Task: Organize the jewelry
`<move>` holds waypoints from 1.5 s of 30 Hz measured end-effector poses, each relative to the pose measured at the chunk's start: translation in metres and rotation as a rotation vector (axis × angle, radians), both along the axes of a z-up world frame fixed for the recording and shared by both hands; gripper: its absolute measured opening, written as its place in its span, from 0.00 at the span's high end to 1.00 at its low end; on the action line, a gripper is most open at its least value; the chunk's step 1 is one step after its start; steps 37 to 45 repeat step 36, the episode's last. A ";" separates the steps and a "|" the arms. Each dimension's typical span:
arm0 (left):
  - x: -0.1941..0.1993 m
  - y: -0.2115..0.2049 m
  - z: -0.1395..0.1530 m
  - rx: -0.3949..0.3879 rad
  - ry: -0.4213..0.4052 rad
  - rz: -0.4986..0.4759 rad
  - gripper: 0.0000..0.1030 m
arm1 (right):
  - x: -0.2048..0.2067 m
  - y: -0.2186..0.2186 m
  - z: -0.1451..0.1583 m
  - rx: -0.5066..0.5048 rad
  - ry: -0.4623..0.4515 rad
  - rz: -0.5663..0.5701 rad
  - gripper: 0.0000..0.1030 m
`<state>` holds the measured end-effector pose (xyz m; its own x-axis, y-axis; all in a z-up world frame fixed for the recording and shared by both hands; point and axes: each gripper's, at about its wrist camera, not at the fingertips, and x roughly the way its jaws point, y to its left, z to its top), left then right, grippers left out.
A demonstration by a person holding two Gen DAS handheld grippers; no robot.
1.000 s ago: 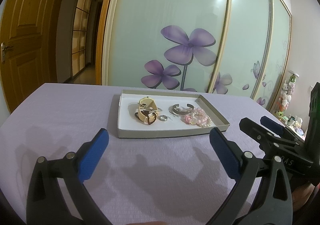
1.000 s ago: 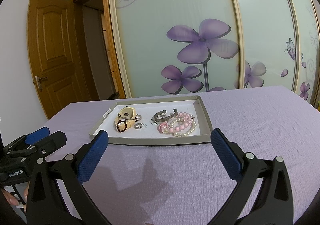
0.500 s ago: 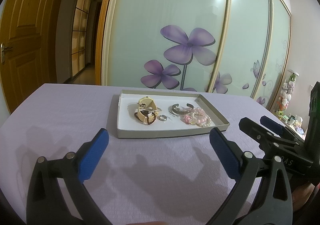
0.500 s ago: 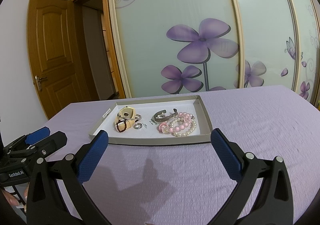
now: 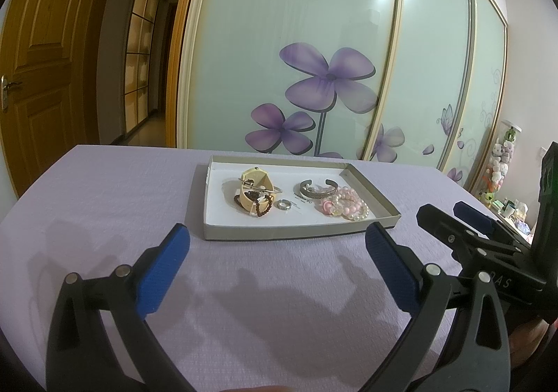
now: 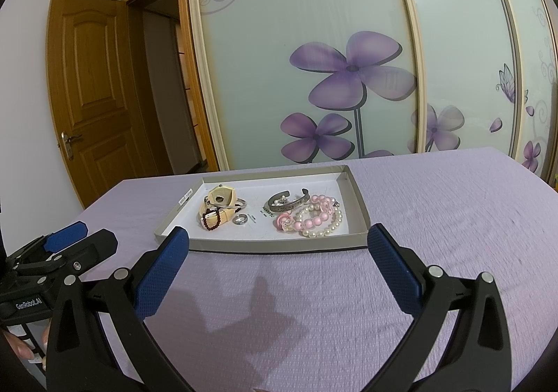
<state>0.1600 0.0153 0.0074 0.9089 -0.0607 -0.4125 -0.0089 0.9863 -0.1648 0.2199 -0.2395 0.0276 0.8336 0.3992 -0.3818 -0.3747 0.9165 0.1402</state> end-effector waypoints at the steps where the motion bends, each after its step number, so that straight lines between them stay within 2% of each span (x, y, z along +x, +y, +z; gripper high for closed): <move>1: 0.001 0.000 0.001 0.000 0.000 -0.001 0.02 | -0.001 0.000 0.000 0.000 0.000 0.000 0.01; 45: 0.002 0.000 -0.004 0.004 0.004 0.007 0.02 | 0.000 -0.001 -0.002 0.002 0.003 -0.001 0.01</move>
